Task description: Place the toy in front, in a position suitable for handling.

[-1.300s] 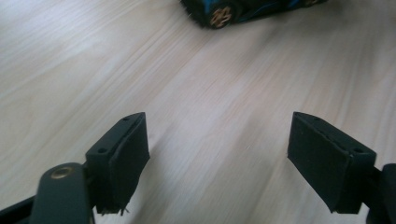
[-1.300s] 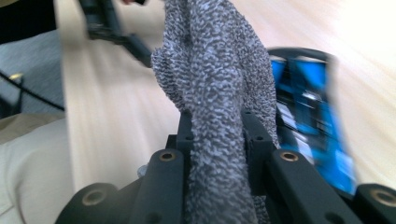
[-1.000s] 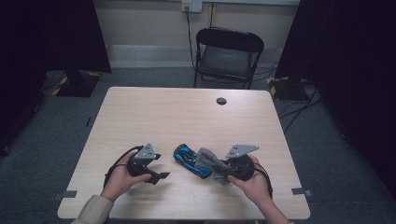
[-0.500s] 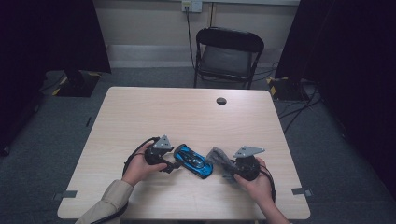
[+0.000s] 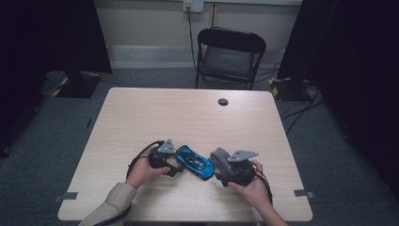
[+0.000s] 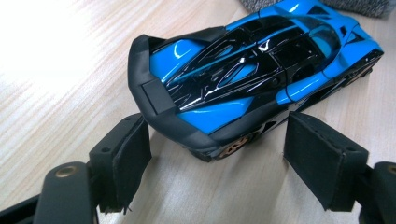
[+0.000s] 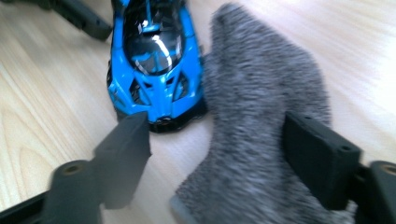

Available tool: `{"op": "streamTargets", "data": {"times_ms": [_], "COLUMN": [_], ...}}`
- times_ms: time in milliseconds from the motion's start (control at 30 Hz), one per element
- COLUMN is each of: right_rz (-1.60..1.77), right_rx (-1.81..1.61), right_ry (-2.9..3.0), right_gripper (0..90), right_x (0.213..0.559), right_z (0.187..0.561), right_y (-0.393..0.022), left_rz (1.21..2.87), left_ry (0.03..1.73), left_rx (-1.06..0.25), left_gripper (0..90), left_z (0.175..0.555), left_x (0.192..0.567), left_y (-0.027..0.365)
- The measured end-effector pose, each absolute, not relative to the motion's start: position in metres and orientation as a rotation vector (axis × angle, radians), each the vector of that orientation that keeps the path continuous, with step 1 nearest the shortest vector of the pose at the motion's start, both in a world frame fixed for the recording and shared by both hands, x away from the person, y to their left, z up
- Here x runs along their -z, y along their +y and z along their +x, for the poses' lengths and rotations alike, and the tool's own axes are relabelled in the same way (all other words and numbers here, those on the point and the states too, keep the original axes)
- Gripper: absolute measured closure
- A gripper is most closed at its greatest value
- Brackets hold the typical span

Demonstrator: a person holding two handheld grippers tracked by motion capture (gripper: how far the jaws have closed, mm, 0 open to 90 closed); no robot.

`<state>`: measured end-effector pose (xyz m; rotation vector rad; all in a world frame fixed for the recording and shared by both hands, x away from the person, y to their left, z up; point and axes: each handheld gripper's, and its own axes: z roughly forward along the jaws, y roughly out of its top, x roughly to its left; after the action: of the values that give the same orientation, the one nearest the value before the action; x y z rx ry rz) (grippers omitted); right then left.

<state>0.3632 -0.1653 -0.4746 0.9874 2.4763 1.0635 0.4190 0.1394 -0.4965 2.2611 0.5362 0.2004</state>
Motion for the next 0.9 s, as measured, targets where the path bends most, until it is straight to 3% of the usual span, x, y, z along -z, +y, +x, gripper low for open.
{"op": "streamTargets", "data": {"times_ms": [367,600,633,733,767,900], "right_rz": [0.948,0.939,0.899,0.856,0.821,0.877], "right_rx": [-1.032,-1.134,-1.173,-1.216,-1.198,-1.126], "right_ry": [2.462,2.434,2.465,2.521,2.573,2.599], "right_gripper": [15.3,20.7,28.0,32.2,38.1,35.9], "right_x": [0.483,0.455,0.449,0.446,0.45,0.468], "right_z": [0.368,0.362,0.356,0.35,0.347,0.356], "right_y": [-0.143,-0.147,-0.144,-0.137,-0.129,-0.131], "left_rz": [2.263,2.252,2.251,2.251,2.254,2.261], "left_ry": [0.518,0.528,0.534,0.54,0.543,0.547], "left_rx": [-0.21,-0.198,-0.202,-0.205,-0.207,-0.204], "left_gripper": [22.6,22.8,22.9,22.8,22.8,22.8], "left_z": [0.417,0.416,0.415,0.413,0.412,0.409], "left_x": [0.495,0.498,0.497,0.497,0.497,0.496], "left_y": [0.137,0.139,0.14,0.142,0.144,0.148]}}
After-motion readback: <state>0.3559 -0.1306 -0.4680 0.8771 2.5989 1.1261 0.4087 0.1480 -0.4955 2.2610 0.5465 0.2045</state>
